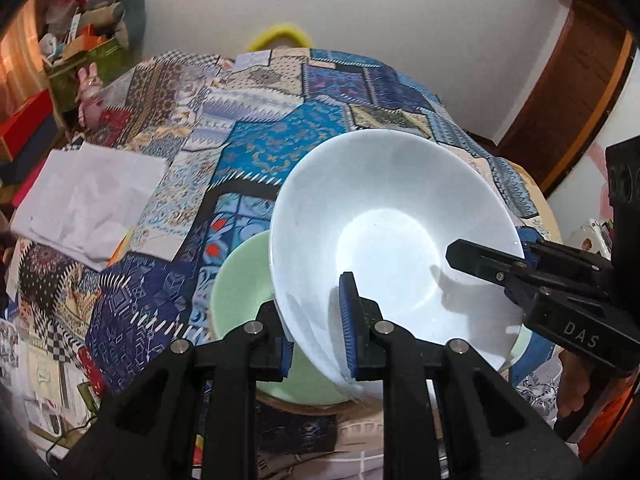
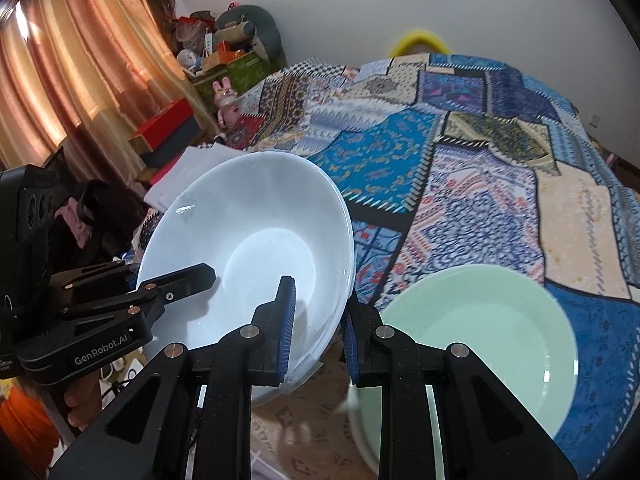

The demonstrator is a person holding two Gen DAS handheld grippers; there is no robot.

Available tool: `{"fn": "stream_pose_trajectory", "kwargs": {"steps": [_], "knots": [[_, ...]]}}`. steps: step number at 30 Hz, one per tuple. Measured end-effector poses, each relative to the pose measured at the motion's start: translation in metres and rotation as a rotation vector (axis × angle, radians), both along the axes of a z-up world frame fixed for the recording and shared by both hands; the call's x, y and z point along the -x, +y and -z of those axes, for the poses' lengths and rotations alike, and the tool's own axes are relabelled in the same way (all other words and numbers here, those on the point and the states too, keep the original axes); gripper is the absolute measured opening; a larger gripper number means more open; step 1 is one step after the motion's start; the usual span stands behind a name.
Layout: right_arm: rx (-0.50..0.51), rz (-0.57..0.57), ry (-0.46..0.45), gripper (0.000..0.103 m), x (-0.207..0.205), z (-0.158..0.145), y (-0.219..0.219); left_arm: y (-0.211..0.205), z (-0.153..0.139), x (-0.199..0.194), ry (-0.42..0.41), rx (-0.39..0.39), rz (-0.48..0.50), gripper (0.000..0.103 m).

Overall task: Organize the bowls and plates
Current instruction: 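Carry the white bowl and lower it into the pale green bowl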

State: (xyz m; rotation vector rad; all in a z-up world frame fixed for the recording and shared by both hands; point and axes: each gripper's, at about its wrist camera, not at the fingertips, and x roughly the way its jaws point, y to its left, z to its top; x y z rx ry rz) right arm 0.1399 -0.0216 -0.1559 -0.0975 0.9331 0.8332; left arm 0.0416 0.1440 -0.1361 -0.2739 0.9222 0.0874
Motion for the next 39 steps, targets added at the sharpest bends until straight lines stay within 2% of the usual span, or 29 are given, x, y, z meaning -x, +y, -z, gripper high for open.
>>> {"fn": "stream_pose_trajectory", "kwargs": {"steps": [19,25,39], "knots": [[0.027,-0.032,0.098,0.020,0.004,0.032,0.021,0.033,0.044,0.006,0.068,0.058,-0.057,0.020],[0.034,-0.027,0.087,0.020,0.005,0.034,0.022,0.034,0.046,0.005,0.062,0.015,-0.067,0.020],[0.062,-0.016,0.055,0.021,0.003,0.035,0.020,0.035,0.051,-0.009,0.073,-0.028,-0.067,0.020]]}}
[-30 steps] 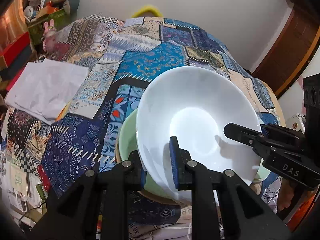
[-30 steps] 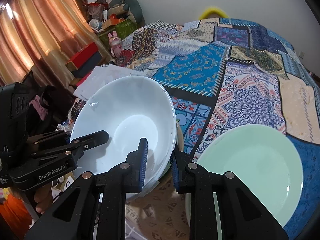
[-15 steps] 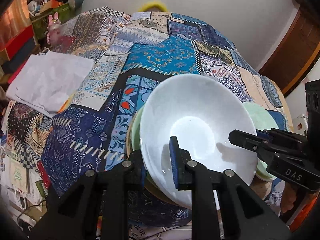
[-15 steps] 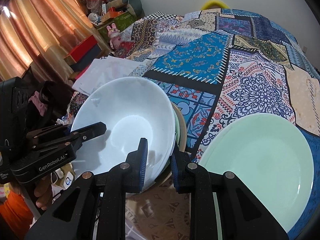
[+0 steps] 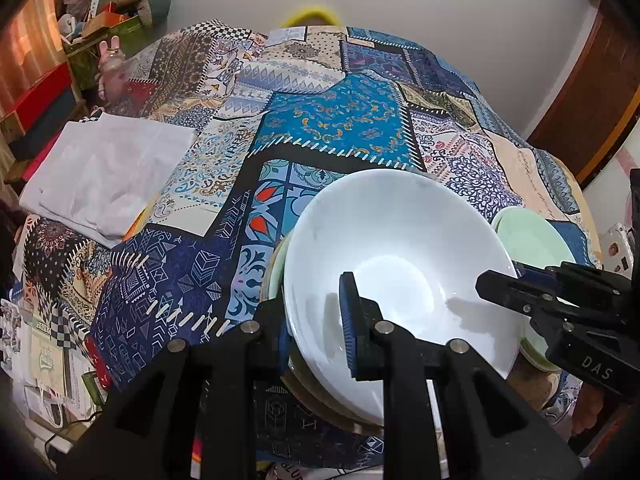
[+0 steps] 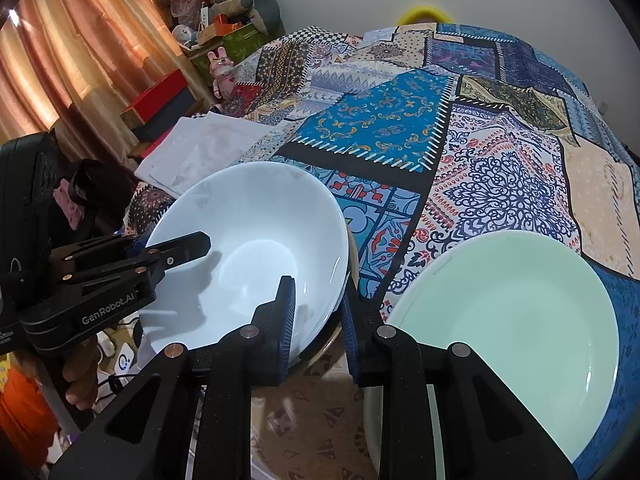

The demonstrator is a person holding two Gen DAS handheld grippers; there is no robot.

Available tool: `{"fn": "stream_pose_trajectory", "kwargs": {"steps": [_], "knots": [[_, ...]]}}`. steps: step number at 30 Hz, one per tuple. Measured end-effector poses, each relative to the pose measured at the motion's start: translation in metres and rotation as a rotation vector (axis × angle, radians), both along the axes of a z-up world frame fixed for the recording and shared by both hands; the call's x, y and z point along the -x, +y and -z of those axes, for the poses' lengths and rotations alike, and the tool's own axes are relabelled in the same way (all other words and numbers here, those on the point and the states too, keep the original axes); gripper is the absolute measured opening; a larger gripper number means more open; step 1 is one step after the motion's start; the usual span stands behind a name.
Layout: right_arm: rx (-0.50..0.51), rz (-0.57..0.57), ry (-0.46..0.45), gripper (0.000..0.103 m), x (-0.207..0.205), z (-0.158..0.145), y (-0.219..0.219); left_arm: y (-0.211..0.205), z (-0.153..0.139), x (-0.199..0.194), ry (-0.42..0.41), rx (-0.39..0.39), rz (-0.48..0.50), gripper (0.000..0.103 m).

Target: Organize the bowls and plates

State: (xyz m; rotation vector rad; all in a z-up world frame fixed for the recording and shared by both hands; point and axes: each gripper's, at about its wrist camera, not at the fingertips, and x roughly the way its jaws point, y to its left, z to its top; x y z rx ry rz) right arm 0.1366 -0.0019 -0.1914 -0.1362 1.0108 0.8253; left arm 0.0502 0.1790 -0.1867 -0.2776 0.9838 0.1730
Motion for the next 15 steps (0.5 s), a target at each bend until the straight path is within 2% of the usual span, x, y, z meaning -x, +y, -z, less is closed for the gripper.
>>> {"fn": "stream_pose_trajectory", "kwargs": {"steps": [2,5,9,15], "knots": [[0.002,-0.004,-0.006,0.022,0.001,-0.001,0.000,0.000,0.000,-0.002,0.008,0.003,0.004,0.025],[0.015,-0.004,-0.011,0.023,0.002,0.000,0.000,-0.002,0.000,-0.009,0.030,0.022,0.042,0.042],[0.011,-0.001,0.004,0.023,0.000,0.001,-0.002,-0.009,-0.001,-0.015,0.051,0.013,0.060,0.049],[-0.004,-0.006,0.004,0.023,0.001,-0.002,-0.005,-0.009,-0.008,-0.019,0.089,0.041,0.047,0.054]]}}
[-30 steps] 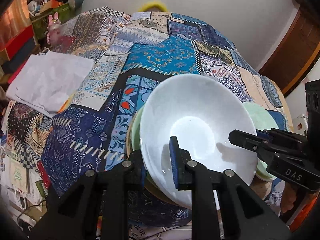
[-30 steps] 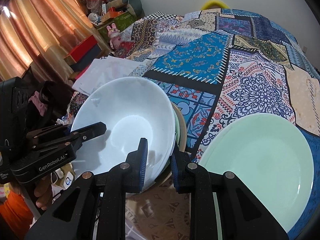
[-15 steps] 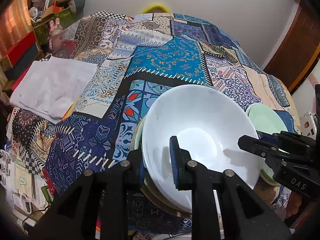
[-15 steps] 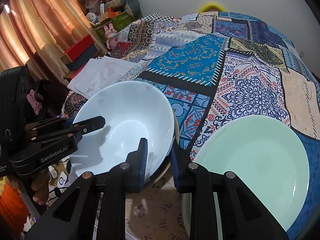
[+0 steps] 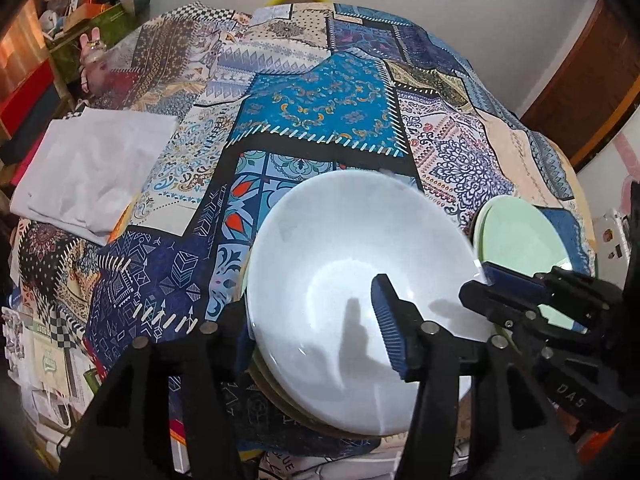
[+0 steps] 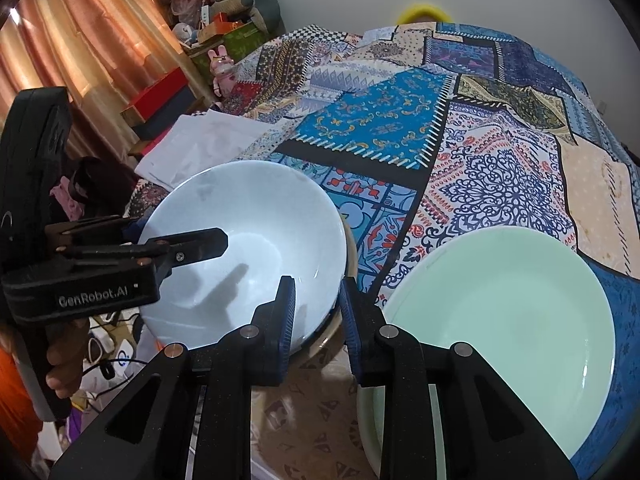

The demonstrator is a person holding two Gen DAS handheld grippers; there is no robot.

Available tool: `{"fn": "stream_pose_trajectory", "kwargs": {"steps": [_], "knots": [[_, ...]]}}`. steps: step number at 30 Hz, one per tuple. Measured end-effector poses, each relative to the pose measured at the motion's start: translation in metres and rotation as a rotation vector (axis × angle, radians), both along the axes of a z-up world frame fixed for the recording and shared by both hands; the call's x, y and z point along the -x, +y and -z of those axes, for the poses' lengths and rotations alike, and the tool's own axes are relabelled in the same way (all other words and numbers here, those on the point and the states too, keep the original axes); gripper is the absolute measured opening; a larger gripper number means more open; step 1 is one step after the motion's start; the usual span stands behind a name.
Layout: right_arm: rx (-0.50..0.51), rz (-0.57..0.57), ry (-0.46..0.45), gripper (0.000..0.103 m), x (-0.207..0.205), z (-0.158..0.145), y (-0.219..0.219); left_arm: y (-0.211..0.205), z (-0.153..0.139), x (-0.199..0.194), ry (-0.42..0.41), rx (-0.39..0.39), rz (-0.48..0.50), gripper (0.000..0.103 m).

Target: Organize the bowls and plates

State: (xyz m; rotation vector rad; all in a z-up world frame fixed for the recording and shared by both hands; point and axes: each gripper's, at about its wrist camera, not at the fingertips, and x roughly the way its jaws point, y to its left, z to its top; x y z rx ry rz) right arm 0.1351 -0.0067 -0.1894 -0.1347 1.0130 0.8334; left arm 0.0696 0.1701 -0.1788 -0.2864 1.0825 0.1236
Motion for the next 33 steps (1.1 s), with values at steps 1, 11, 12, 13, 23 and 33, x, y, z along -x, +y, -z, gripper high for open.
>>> {"fn": "stream_pose_trajectory", "kwargs": {"steps": [1,11,12,13,23,33], "knots": [[-0.005,-0.001,-0.001,0.023,0.000,-0.001,0.000,0.001,-0.002,0.000,0.003,0.008,-0.004,0.054],[-0.013,-0.004,-0.016,0.023,0.000,-0.006,-0.004,0.002,-0.026,0.010,-0.048,-0.034,-0.018,0.061],[-0.015,-0.001,-0.017,0.023,0.000,-0.007,-0.005,0.002,-0.031,0.013,-0.066,-0.040,-0.014,0.063],[-0.016,0.001,-0.017,0.025,-0.001,-0.007,-0.006,0.003,-0.035,0.016,-0.080,-0.043,-0.013,0.063],[-0.006,0.020,-0.018,0.038,-0.010,-0.006,-0.002,0.024,-0.019,0.036,-0.080,-0.015,-0.069,0.066],[0.036,0.010,0.039,0.038,-0.021,0.011,0.013,0.035,0.020,0.046,-0.041,0.086,-0.069,0.066]]}}
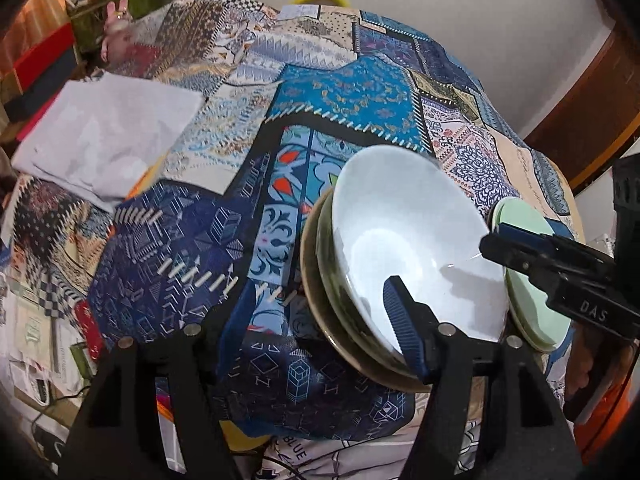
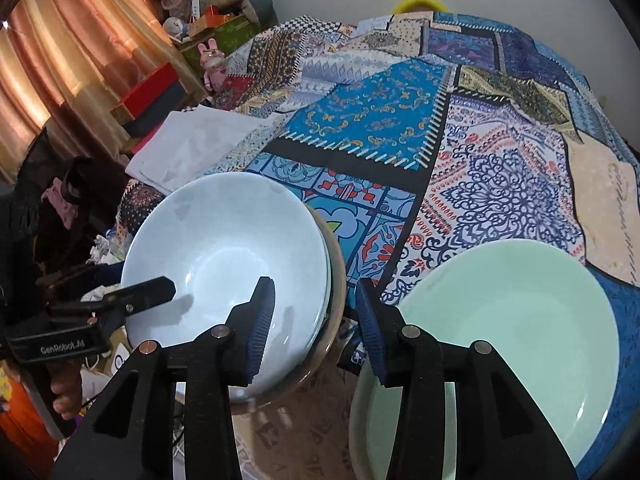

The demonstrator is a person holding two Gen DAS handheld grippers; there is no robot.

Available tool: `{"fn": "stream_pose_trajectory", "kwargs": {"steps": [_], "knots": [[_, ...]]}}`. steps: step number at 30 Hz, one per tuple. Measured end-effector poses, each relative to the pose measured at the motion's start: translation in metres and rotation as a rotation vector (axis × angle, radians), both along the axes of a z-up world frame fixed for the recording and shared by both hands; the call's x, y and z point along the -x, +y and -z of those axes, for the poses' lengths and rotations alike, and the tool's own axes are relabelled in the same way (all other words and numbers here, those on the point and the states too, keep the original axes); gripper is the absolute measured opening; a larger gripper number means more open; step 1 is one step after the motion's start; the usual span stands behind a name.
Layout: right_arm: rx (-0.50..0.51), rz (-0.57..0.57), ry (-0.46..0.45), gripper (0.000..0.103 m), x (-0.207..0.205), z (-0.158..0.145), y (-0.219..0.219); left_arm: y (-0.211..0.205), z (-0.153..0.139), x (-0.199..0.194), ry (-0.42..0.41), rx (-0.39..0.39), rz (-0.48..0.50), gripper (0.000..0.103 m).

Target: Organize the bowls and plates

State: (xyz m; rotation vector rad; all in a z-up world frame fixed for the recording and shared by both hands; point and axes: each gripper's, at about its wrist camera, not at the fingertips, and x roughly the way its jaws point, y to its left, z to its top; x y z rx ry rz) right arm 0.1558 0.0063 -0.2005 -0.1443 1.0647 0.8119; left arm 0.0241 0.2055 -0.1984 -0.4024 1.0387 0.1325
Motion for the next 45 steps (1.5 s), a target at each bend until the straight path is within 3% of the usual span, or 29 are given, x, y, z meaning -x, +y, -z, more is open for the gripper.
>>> {"fn": "stream_pose_trajectory", "kwargs": {"steps": [10,16,25,28,35,45], "knots": [[0.014,-0.027,0.065,0.038,-0.002,0.013,0.012,0.016,0.027,0.005,-0.007,0.139,-0.005,0.068],[0.032,-0.043,0.088,0.040,0.001,0.022,0.020,0.014,0.029,0.005,-0.013,0.154,-0.008,0.067],[0.050,-0.053,0.078,0.038,0.005,0.028,0.021,0.005,0.029,0.000,-0.016,0.188,0.014,0.045],[0.038,-0.039,0.079,0.034,0.004,0.028,0.020,0.000,0.033,-0.004,0.000,0.193,0.024,0.037],[0.011,-0.006,0.087,0.030,0.003,0.027,0.016,-0.002,0.033,-0.005,0.004,0.192,-0.014,0.036],[-0.015,0.033,0.087,0.029,0.002,0.020,0.011,-0.012,0.022,-0.006,0.005,0.117,-0.047,0.037]]}}
